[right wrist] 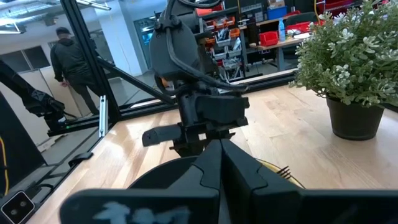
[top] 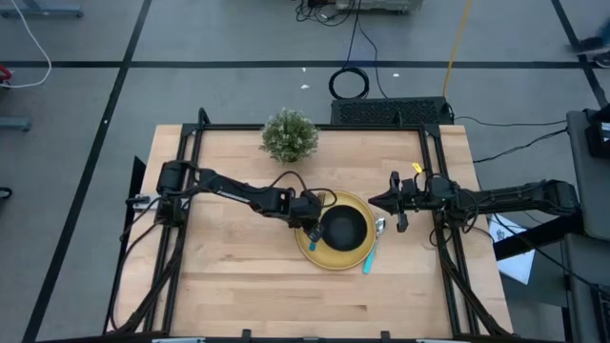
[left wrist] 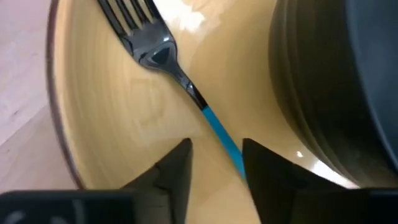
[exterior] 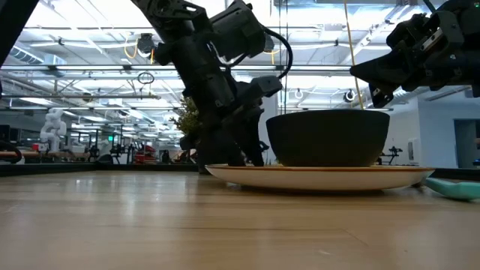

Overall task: Set table place
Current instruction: Put the blue fork on the yellow plate to the left of the black bowl, then adjust the yellow plate

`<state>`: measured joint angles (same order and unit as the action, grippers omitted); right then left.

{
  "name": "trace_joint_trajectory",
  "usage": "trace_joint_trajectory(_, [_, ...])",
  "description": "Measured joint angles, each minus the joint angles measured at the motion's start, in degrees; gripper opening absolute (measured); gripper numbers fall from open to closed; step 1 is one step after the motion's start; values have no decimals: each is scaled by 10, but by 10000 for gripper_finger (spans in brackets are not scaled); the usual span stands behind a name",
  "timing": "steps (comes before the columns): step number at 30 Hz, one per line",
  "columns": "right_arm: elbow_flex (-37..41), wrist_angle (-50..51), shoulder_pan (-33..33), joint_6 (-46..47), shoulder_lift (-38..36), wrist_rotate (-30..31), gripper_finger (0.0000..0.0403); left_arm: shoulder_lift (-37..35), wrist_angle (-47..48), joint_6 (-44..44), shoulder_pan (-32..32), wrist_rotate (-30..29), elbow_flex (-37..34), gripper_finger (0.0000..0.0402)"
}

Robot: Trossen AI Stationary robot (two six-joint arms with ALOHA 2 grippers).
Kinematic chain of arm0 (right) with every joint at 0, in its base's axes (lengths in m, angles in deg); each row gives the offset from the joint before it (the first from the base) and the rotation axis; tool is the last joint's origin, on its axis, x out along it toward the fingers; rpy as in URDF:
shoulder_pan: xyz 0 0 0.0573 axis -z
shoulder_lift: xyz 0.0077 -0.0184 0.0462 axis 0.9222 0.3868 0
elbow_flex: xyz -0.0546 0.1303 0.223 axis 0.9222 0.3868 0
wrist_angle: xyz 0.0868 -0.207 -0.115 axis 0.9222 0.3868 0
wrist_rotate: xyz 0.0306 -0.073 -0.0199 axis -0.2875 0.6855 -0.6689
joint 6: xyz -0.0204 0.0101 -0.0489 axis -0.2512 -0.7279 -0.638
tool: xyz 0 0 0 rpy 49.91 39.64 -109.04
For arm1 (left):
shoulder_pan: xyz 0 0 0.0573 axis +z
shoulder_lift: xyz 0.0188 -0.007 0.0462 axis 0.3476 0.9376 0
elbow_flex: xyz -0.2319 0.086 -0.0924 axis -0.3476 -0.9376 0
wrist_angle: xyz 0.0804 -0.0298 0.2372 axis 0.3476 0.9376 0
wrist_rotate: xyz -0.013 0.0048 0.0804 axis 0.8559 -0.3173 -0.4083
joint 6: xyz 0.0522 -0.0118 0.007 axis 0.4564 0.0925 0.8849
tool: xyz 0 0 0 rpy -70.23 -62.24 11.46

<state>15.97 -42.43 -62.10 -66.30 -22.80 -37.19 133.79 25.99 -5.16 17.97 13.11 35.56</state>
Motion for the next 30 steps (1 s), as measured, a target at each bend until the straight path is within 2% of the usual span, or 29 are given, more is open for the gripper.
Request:
trace_joint_trajectory(5, [0,5,0,0,1,0,0,-41,24,16,2,2,0,188])
trace_joint_trajectory(9, [0,5,-1,0,2,0,0,-97,74,48,2,-17,0,194])
trace_joint_trajectory(13, [0,3,-1,0,5,0,0,-161,136,116,-2,-69,0,150])
trace_joint_trajectory(18, [0,-6,-1,-1,7,0,0,-226,170,172,-23,-194,-12,27])
trace_joint_trajectory(19, [0,-5,-1,-2,6,0,0,-241,167,176,-28,-213,-18,14])
trace_joint_trajectory(24, [0,-8,-2,-4,6,0,0,-325,108,228,-38,-270,-72,4])
trace_joint_trajectory(30, [0,-22,-3,-7,6,0,0,-463,-32,291,-31,-269,-198,2])
